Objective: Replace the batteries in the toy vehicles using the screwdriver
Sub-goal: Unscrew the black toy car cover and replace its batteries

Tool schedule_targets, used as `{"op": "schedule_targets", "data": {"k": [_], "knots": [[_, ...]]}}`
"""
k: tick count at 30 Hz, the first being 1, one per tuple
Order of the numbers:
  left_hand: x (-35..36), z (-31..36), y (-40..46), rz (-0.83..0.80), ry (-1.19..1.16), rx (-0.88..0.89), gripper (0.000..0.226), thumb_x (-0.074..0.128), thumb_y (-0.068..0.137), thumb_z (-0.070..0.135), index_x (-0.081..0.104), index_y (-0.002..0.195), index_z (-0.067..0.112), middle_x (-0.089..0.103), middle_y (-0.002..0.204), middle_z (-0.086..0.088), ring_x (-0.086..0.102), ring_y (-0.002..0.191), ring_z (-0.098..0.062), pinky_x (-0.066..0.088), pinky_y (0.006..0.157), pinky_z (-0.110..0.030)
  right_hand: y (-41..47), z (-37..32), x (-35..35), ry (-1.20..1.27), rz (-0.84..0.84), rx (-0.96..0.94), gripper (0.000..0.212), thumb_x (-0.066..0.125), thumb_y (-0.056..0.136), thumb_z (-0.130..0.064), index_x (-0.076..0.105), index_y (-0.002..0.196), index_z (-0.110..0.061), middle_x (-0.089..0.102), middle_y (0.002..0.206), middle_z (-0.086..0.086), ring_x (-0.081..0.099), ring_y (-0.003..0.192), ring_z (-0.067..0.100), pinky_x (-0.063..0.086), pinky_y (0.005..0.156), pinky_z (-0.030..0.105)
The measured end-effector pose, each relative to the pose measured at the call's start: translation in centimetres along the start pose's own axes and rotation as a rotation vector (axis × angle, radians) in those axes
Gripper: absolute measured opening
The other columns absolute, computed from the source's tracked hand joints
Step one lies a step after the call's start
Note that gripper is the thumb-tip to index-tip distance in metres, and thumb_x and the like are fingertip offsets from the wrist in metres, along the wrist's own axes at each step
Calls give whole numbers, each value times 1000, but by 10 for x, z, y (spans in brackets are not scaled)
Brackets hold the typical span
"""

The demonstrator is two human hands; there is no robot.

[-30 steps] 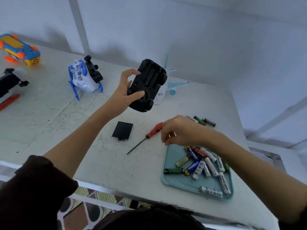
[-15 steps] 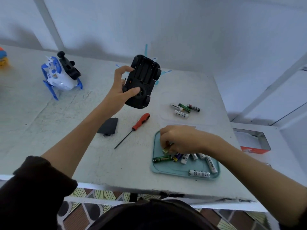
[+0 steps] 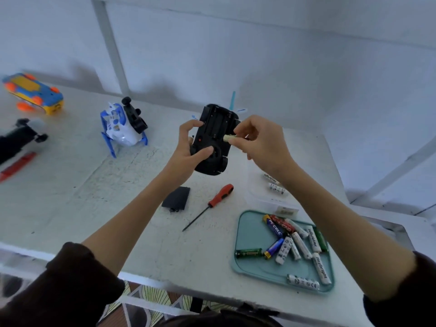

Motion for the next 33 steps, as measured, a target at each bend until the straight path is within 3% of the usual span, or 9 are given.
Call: {"op": "schedule_targets", "data": {"k": [2, 4, 6, 8, 10, 14, 20, 25, 33], "knots": [[-1, -1, -2, 21, 6, 3, 46, 51, 95, 0, 28, 122, 30, 54, 101, -12, 66, 76, -15, 58, 72, -29, 7, 1, 4, -10, 88, -22, 10, 75, 75, -11, 64, 74, -10, 59, 72, 0, 56, 57, 8, 51, 57, 24], [-2, -3, -2, 29, 21, 1, 47, 51, 95, 2, 26, 122, 31, 54, 102, -12, 66, 76, -15, 58, 73, -29, 11, 1, 10, -50, 132, -56, 4, 69, 76, -3, 69, 80, -5, 56, 81, 4, 61, 67, 20, 54, 67, 32], [-4, -4, -3, 33, 25, -3, 46, 50, 95, 2, 24, 123, 29, 53, 100, -10, 67, 74, -10, 56, 71, -24, 15, 0, 15, -136, 152, -95, 12, 65, 78, 1, 71, 88, -1, 51, 84, 4, 58, 72, 22, 50, 72, 18], [-6, -6, -3, 43, 41, -5, 46, 49, 96, 2, 23, 124, 28, 51, 99, -7, 67, 74, -6, 55, 70, -21, 15, -5, 20, -206, 166, -141, 15, 64, 79, 2, 71, 92, 1, 49, 81, 4, 51, 70, 17, 38, 69, 3], [-7, -6, -2, 54, 60, -1, 46, 50, 96, 2, 24, 124, 28, 50, 99, -4, 66, 76, -4, 55, 71, -21, 13, -8, 24, -215, 195, -172, 14, 63, 79, 3, 71, 91, 2, 49, 79, 6, 46, 68, 14, 34, 67, -1], [-5, -3, -2, 62, 76, 21, 45, 50, 95, 1, 26, 121, 29, 52, 101, 3, 66, 80, -2, 55, 73, -22, 11, -7, 33, -195, 272, -216, 7, 63, 78, 6, 69, 82, 4, 45, 76, 3, 43, 62, 13, 36, 65, 1], [-4, -2, 2, 98, 23, 27, 47, 48, 96, -1, 24, 126, 26, 49, 103, -1, 66, 81, -3, 56, 71, -22, 7, -2, 40, -185, 322, -342, 8, 67, 73, 6, 60, 70, 3, 44, 74, 4, 39, 59, 8, 36, 61, 1], [5, 3, 1, 60, -35, 25, 45, 47, 97, 1, 23, 125, 27, 50, 100, -4, 67, 76, -7, 56, 70, -24, 18, 6, 33, -84, 313, -282, 10, 69, 75, 0, 62, 82, 1, 50, 85, 7, 52, 68, 13, 46, 68, 11], [3, -1, 5, 89, -73, 5, 45, 47, 97, 2, 24, 125, 28, 52, 98, -9, 66, 76, -7, 55, 72, -24, 21, 9, 30, -206, 308, -376, 18, 65, 80, -6, 70, 97, -1, 54, 83, 14, 49, 77, 19, 36, 70, 8]]}}
Point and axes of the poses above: each hand's wrist, its own y-axis towards the middle knuckle, its own x-axis out of the palm, z = x × y, the point moved 7 cm from there along y, towards the middle knuckle
